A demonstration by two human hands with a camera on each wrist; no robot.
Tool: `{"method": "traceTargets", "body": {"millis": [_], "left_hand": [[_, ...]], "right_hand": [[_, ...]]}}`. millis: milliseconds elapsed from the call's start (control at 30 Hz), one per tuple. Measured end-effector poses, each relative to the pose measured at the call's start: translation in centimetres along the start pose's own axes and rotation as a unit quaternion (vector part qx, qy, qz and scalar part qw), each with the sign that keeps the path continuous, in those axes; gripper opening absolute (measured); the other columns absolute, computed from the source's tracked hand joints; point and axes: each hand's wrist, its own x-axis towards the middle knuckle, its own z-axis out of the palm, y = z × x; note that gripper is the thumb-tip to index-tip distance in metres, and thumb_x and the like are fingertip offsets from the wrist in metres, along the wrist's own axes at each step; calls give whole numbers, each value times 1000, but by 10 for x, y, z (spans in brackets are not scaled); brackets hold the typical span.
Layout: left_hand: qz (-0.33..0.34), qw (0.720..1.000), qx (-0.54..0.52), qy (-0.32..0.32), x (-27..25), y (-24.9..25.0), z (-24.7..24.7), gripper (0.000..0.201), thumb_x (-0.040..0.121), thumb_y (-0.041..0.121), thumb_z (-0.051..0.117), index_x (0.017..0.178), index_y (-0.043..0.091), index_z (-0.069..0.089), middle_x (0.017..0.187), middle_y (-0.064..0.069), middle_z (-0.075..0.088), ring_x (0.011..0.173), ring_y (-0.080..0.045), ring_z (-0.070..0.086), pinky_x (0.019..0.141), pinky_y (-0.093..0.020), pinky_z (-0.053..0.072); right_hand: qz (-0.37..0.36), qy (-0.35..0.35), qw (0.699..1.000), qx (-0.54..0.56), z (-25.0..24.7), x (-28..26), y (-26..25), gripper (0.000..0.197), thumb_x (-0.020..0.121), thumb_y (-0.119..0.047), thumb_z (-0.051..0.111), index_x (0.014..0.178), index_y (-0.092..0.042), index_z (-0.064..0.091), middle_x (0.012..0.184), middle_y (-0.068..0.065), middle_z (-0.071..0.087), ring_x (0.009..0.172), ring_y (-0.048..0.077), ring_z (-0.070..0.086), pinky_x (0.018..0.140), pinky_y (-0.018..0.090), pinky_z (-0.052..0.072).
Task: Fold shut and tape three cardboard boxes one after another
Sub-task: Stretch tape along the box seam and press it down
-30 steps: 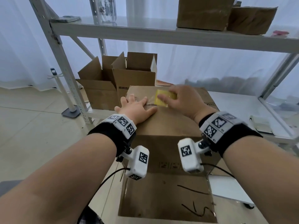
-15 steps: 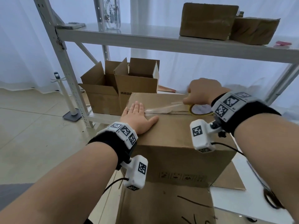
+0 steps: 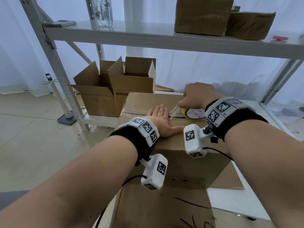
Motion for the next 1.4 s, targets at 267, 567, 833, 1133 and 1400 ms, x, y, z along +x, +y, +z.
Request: {"method": "traceTargets", "body": {"millis": [267, 567, 833, 1133, 1400], "left_hand": [[20, 999, -24, 35, -10, -28, 5, 97, 84, 78, 21, 151, 16, -13, 158, -3, -22, 146, -15, -16, 119, -37, -9], [-136, 988, -47, 49, -27, -57, 6, 103, 70, 91, 21, 150, 36, -11, 159, -3, -18, 146, -31, -14, 112, -61, -8], [-131, 983, -102, 83, -26, -65, 8, 109, 53, 100, 27, 147, 49, 8, 161, 2, -2, 145, -40, -3, 111, -67, 3], [-145, 975, -109, 125, -23, -88, -6, 120, 39, 103, 30, 145, 46, 26, 154, -5, 20, 136, -35, 33, 109, -52, 30], [-149, 969, -98, 169, -25, -78, 0, 83, 71, 84, 46, 142, 43, 36, 146, -4, 28, 128, -38, 36, 103, -51, 29]], "right_hand": [[6, -10, 1000, -13, -2, -1, -1, 25, 90, -36, 44, 73, -20, 52, 76, -2, 52, 78, 21, 55, 70, 32, 39], [105, 173, 950, 240, 15, -27, 9, 55, 82, -65, 50, 97, -13, 61, 105, 10, 54, 106, 30, 50, 88, 41, 44], [179, 53, 787, 588, 40, -57, 36, 76, 75, -70, 61, 130, -20, 46, 122, 4, 57, 110, 22, 54, 97, 40, 44], [205, 28, 776, 596, 16, -46, 10, 121, 37, -88, 65, 136, -21, 46, 127, 2, 57, 116, 24, 55, 101, 45, 43], [251, 13, 759, 600, 25, -56, 6, 89, 70, -77, 59, 134, -16, 47, 123, 2, 51, 102, 22, 48, 88, 35, 39]]}}
